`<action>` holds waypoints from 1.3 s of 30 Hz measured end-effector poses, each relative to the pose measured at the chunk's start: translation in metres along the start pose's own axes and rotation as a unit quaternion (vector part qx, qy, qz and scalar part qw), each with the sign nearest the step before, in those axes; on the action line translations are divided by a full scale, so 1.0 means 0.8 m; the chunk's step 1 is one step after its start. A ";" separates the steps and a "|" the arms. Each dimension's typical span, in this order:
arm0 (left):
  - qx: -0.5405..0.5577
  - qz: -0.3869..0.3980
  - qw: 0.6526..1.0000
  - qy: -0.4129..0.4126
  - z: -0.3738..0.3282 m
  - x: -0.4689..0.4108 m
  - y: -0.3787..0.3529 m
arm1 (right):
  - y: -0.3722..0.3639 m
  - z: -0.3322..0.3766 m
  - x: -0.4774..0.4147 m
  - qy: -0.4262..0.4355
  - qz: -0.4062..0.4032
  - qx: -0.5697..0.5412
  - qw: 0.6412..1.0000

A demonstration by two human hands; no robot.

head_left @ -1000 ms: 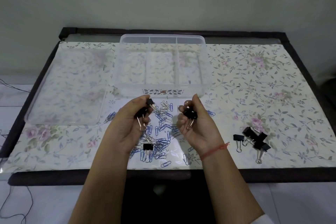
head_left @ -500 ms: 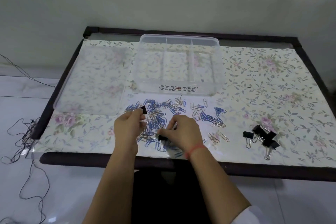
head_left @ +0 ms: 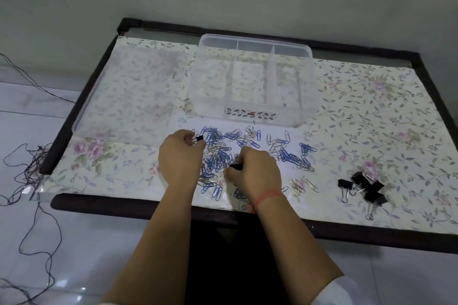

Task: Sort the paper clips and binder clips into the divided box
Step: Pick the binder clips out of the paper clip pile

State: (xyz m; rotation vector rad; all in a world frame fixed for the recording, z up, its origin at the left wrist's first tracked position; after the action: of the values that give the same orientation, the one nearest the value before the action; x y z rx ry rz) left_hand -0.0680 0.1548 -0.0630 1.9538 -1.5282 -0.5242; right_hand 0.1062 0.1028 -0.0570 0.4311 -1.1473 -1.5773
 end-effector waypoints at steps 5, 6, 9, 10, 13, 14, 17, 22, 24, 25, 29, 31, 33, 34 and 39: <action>-0.098 0.059 0.990 -0.089 -0.015 -0.009 -0.017 | -0.006 -0.004 -0.008 -0.007 0.023 0.016 1.000; -0.110 0.064 0.987 -0.097 -0.016 -0.008 -0.019 | -0.007 -0.005 -0.009 -0.010 0.023 0.018 1.000; -0.134 0.072 0.983 -0.100 -0.018 -0.007 -0.021 | -0.008 -0.003 -0.010 -0.003 0.015 0.019 1.000; -0.137 0.073 0.983 -0.102 -0.019 -0.007 -0.021 | -0.007 -0.002 -0.009 0.003 0.010 0.015 1.000; -0.138 0.080 0.981 -0.114 -0.021 -0.006 -0.024 | -0.003 0.001 -0.010 0.017 -0.009 -0.011 1.000; -0.139 0.083 0.980 -0.116 -0.020 -0.005 -0.025 | 0.000 0.000 -0.010 0.014 -0.011 -0.036 0.999; -0.141 0.074 0.980 -0.119 -0.021 -0.005 -0.025 | 0.007 -0.007 -0.012 -0.034 0.012 -0.179 0.983; -0.135 0.049 0.979 -0.145 -0.032 -0.004 -0.016 | -0.002 -0.034 -0.018 -0.184 0.107 -0.510 0.834; -0.111 0.031 0.982 -0.152 -0.038 -0.003 -0.007 | -0.010 -0.034 -0.019 -0.213 0.153 -0.619 0.740; -0.083 0.020 0.985 -0.152 -0.042 -0.002 -0.001 | -0.014 -0.032 -0.019 -0.219 0.179 -0.666 0.690; 0.135 0.012 0.989 -0.055 -0.046 0.004 0.010 | -0.017 -0.018 -0.013 -0.217 0.256 -0.774 0.537; 0.282 0.048 0.955 0.081 -0.031 0.008 0.000 | -0.013 -0.015 -0.013 -0.203 0.263 -0.806 0.489; 0.400 0.103 0.887 0.205 -0.019 0.018 -0.017 | -0.010 -0.016 -0.015 -0.198 0.251 -0.823 0.470; 0.459 0.126 0.843 0.250 -0.018 0.023 -0.024 | -0.009 -0.018 -0.016 -0.201 0.238 -0.824 0.473; 0.662 0.104 0.655 0.348 -0.019 0.036 -0.034 | -0.009 -0.035 -0.022 -0.224 0.177 -0.787 0.547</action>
State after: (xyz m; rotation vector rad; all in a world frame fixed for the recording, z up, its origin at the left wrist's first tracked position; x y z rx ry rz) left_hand -0.0312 0.1345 -0.0680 2.2659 -1.5815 1.7734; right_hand 0.1297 0.1053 -0.0812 -1.3893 0.2594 -1.7019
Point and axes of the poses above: each hand's wrist, its own x-axis away from the middle knuckle, its own y-axis out of the back of the hand, z = x × y, the point moved 8 cm from there along -x, towards the middle knuckle, and after that the axes turned 8 degrees about -y, right-handed, at the moved point
